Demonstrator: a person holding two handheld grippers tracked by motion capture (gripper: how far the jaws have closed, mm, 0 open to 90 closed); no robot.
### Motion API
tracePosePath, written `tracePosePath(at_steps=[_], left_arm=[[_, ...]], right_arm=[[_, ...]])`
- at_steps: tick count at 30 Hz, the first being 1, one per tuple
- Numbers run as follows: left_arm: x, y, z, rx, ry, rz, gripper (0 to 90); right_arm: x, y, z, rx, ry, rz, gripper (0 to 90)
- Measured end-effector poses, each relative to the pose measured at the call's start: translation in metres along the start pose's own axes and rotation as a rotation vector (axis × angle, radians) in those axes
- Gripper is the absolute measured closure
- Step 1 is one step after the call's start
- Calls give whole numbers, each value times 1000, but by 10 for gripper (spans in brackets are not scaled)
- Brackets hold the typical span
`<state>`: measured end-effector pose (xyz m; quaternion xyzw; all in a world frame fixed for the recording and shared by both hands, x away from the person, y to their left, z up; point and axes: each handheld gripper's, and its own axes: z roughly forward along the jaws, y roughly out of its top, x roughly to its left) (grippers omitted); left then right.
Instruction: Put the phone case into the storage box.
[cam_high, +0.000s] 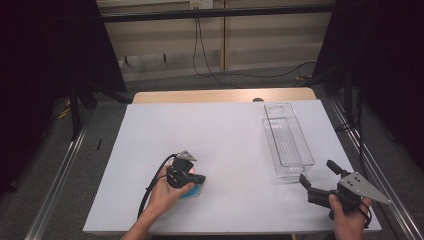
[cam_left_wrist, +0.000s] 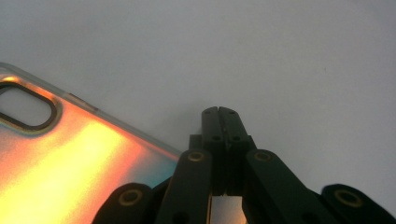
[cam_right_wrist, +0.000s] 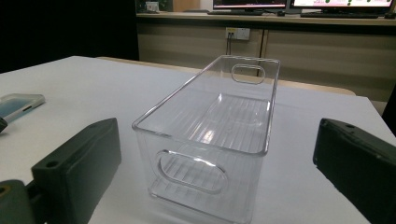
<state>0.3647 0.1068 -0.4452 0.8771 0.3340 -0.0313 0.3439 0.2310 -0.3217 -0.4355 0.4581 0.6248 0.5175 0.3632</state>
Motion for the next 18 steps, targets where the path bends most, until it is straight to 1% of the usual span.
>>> tracePosePath(at_steps=[5, 9, 17, 18], left_arm=[[0, -1, -1, 1, -2, 4, 900], [1, -4, -3, -2, -8, -2, 900], [0, -7, -6, 8, -13, 9, 900], [0, -8, -6, 3, -12, 2, 900]], right_arm=[[0, 0, 0, -2, 0, 0, 5], [0, 0, 0, -1, 0, 1, 5], [0, 0, 0, -1, 4, -1, 5], [0, 0, 0, -1, 4, -1, 5]])
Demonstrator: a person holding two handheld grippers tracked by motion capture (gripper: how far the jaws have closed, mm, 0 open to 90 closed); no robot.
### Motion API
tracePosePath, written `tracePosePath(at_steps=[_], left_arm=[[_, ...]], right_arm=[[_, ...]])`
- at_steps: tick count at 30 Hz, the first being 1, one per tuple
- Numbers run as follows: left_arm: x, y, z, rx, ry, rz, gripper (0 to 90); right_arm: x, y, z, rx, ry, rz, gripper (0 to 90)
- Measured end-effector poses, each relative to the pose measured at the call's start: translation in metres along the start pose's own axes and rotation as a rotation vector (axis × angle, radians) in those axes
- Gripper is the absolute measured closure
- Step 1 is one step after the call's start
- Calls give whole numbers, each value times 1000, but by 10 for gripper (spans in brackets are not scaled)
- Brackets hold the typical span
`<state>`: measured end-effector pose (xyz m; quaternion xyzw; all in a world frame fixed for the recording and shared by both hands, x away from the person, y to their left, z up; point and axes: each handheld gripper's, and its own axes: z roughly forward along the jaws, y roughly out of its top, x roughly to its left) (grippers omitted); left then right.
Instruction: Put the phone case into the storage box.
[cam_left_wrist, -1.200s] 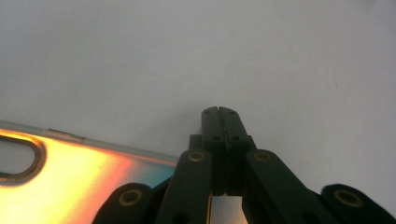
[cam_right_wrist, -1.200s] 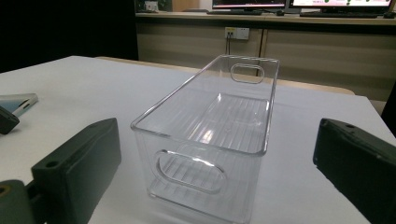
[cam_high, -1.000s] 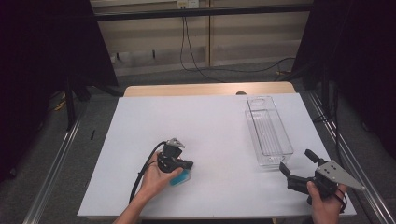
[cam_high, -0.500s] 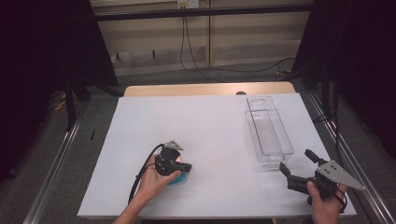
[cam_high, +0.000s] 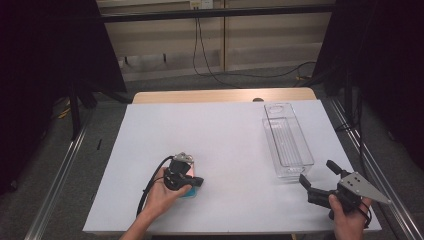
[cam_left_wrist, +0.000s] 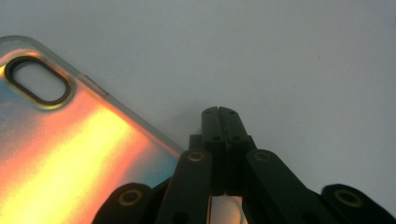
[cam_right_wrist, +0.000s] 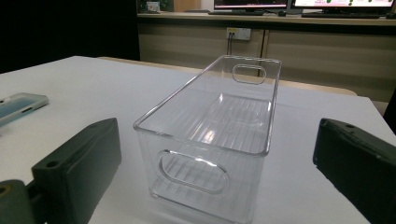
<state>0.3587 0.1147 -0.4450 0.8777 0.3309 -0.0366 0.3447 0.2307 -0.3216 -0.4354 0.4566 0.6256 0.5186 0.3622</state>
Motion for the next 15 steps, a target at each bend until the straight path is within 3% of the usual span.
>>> tracePosePath(at_steps=[15], left_arm=[[3, -8, -8, 7, 7, -4, 900]], right_arm=[[1, 0, 0, 0, -1, 2, 5]])
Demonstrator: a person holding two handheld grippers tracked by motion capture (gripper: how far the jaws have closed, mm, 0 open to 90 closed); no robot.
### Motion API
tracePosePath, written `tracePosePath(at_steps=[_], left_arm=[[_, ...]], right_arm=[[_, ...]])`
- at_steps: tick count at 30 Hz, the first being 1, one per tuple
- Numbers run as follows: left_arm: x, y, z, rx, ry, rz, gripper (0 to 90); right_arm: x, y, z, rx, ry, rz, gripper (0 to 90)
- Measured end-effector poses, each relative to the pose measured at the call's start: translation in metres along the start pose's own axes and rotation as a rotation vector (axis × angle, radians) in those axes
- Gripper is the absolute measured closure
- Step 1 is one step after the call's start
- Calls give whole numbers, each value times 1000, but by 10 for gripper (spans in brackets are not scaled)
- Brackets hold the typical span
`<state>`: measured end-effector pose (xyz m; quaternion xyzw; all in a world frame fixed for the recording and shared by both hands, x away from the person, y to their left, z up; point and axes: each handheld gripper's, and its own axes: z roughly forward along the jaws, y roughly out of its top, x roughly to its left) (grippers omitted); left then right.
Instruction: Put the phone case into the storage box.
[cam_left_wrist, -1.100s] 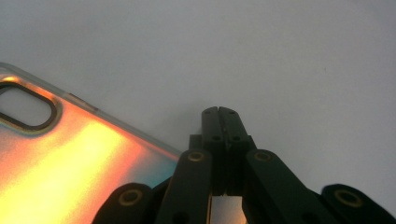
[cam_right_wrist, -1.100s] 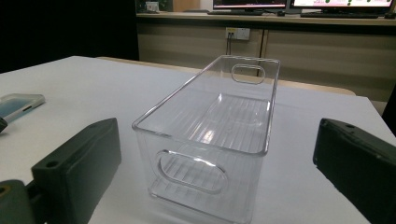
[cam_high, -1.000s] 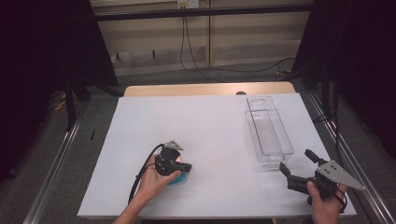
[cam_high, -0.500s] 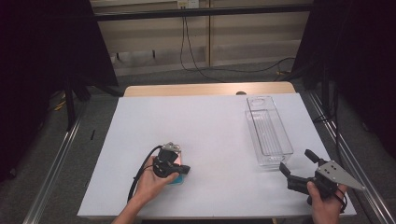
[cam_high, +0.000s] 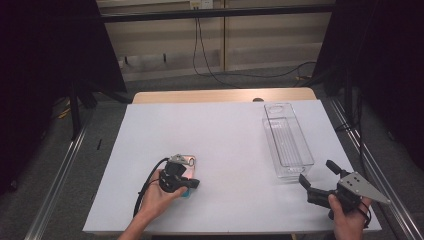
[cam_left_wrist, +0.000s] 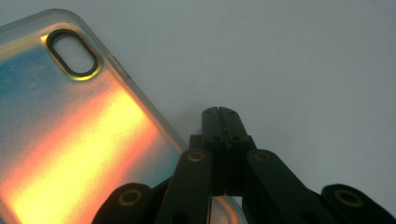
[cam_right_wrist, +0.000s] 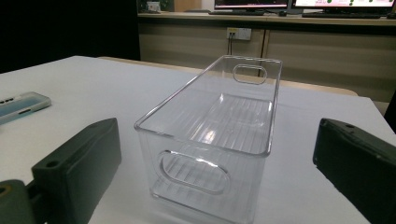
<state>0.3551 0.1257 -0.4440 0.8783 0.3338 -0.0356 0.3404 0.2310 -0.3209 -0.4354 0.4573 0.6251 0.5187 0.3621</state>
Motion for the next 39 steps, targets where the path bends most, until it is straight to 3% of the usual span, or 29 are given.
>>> tracePosePath(at_steps=[27, 32, 39], left_arm=[[3, -13, -13, 7, 12, -3, 900], [5, -23, -20, -7, 15, -28, 900], [5, -24, -23, 8, 24, -5, 900]], right_arm=[[1, 0, 0, 0, -3, -1, 7], [0, 0, 0, 0, -3, -1, 7], [1, 0, 1, 1, -1, -5, 8]])
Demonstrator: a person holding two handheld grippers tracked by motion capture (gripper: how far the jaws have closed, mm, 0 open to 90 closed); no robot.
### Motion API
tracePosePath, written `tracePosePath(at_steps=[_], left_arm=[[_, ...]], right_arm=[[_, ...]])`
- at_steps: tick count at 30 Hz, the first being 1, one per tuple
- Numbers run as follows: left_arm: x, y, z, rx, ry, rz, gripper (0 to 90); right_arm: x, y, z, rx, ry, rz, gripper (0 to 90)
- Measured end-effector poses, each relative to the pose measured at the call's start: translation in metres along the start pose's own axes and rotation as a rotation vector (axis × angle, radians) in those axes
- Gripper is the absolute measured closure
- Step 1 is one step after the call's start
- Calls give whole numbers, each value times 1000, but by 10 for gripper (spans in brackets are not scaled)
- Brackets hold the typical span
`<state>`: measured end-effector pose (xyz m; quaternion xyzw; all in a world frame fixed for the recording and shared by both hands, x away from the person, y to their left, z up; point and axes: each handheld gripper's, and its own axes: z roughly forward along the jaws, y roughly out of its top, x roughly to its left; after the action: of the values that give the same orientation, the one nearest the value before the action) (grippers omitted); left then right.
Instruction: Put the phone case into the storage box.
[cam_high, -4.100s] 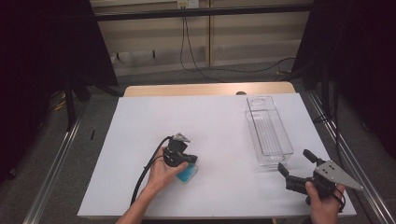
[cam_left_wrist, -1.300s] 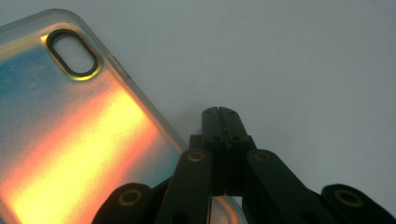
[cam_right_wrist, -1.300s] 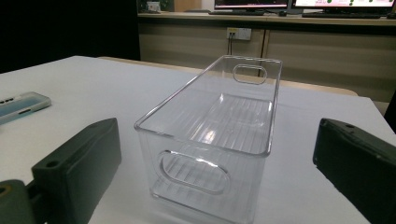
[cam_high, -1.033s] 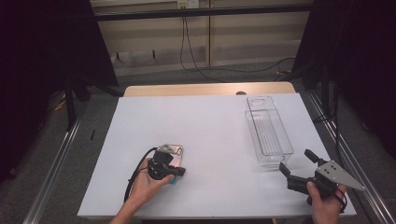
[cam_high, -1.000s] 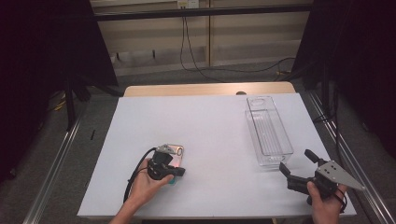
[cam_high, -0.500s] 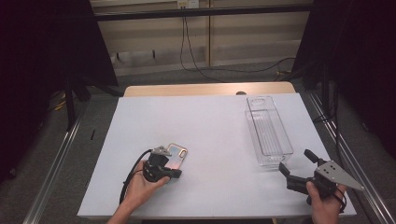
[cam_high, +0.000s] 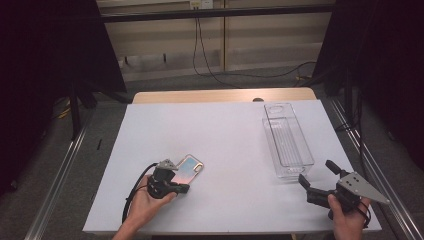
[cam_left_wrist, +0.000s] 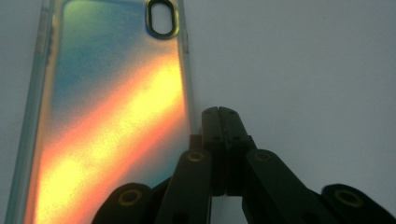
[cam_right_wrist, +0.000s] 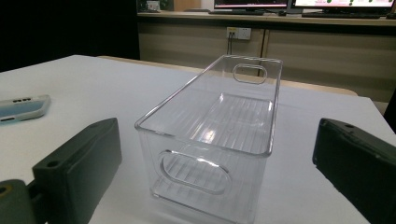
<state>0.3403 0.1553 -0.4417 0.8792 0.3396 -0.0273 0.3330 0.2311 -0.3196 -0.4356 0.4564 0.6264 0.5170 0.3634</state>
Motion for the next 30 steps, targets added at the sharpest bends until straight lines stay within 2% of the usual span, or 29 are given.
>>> tracePosePath(at_steps=[7, 10, 14, 18, 26, 27, 29, 30], left_arm=[[1, -3, -3, -4, 5, -10, 900], [-1, -3, -3, -10, 13, 3, 900], [-7, -3, -7, -84, 26, 52, 900], [-9, -2, -12, -143, 43, 67, 897], [-8, -2, -22, -217, 45, 59, 763], [-8, -2, -23, -227, 42, 57, 698], [-8, -3, -24, -249, 26, 56, 680], [-8, -3, -25, -256, 36, 57, 678]], right_arm=[[0, 0, 0, 0, 3, 0, 7], [0, 0, 0, 0, 3, 1, 7], [0, 0, 0, -1, 3, 0, 7], [-1, 0, 0, -2, 2, 1, 7], [-1, 0, -1, -2, 3, 1, 7], [0, 0, -1, -4, 3, 1, 7], [0, 0, -1, -4, 4, -1, 7], [0, 0, -1, -4, 3, 1, 8]])
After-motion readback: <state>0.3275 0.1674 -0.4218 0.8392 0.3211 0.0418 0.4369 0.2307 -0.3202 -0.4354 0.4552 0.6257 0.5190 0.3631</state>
